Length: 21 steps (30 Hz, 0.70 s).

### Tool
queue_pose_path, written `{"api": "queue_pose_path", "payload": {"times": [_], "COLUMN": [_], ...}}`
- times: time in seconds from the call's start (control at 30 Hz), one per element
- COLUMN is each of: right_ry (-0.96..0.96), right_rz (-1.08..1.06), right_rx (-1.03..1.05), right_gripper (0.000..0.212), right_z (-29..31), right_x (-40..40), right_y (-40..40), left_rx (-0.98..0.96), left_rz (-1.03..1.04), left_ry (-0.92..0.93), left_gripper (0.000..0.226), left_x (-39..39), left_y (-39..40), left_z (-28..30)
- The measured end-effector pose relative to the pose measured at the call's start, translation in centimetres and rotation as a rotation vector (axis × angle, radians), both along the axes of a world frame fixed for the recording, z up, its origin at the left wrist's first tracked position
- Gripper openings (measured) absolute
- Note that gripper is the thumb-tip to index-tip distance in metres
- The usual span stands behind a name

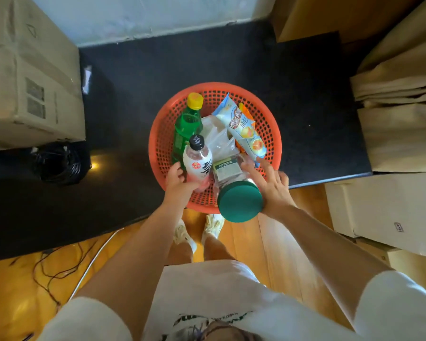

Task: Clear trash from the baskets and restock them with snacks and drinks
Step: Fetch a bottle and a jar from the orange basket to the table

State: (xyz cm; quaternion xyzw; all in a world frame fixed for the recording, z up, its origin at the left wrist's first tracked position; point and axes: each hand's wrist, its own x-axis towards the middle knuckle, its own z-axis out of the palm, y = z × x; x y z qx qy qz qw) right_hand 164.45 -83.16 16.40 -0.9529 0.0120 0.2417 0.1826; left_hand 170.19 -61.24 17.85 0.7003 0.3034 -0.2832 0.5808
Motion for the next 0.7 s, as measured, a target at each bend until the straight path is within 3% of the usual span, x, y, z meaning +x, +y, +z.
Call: {"api": "queue_pose_path", "payload": {"times": [0.17, 0.43, 0.6, 0.7], "right_ry": [-0.106, -0.047, -0.137, -0.289], "right_rz": [0.097, 0.184, 0.207, 0.294], "right_rx": [0.067, 0.125, 0.272, 0.312], "right_gripper": [0.094, 0.09, 0.091, 0.095], "right_z": [-1.4, -1.9, -1.1, -0.3], "right_x": [0.9, 1.7, 2.1, 2.3], "right_y": [-0.5, -0.2, 0.4, 0.8], "left_rx": [0.009, 0.082, 0.055, 0.06], "left_rz": [0.025, -0.024, -0.036, -0.009], "left_ry": [0.014, -0.033, -0.055, -0.067], "left_gripper": [0.074, 0.073, 0.072, 0.074], "left_x": [1.0, 2.0, 2.0, 1.7], "left_y": [-1.7, -2.0, -1.5, -1.4], "left_z": [-1.5, -1.6, -1.4, -1.2]}}
